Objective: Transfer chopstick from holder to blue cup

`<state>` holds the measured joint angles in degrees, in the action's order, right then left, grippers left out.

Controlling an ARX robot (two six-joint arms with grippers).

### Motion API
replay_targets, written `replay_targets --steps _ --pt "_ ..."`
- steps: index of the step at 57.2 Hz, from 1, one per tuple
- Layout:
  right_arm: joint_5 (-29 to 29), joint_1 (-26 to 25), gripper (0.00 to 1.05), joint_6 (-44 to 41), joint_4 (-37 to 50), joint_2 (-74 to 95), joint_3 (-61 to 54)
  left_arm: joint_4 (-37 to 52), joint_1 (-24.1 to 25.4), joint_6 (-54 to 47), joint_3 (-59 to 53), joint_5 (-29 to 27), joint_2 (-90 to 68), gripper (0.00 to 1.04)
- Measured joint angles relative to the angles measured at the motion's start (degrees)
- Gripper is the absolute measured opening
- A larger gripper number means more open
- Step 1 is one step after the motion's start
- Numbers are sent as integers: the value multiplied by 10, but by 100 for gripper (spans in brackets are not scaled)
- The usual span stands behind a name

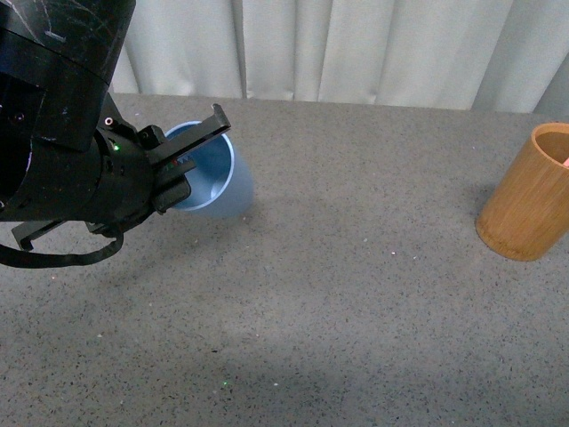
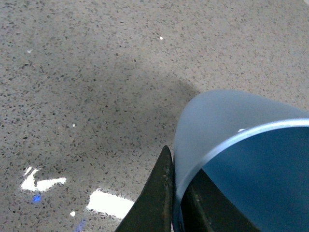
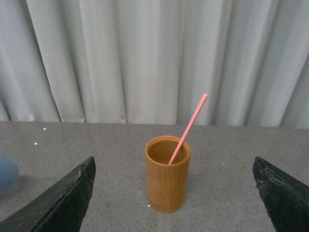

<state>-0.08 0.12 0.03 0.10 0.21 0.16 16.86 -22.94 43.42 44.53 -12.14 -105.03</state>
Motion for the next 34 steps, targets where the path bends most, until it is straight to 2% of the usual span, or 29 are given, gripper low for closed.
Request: replay_targets --steps 10,34 --pt "0 0 95 0 0 0 0 -1 -21 -42 12 21 3 4" --pt "0 0 95 0 0 0 0 -62 -83 -122 134 36 -65 4"
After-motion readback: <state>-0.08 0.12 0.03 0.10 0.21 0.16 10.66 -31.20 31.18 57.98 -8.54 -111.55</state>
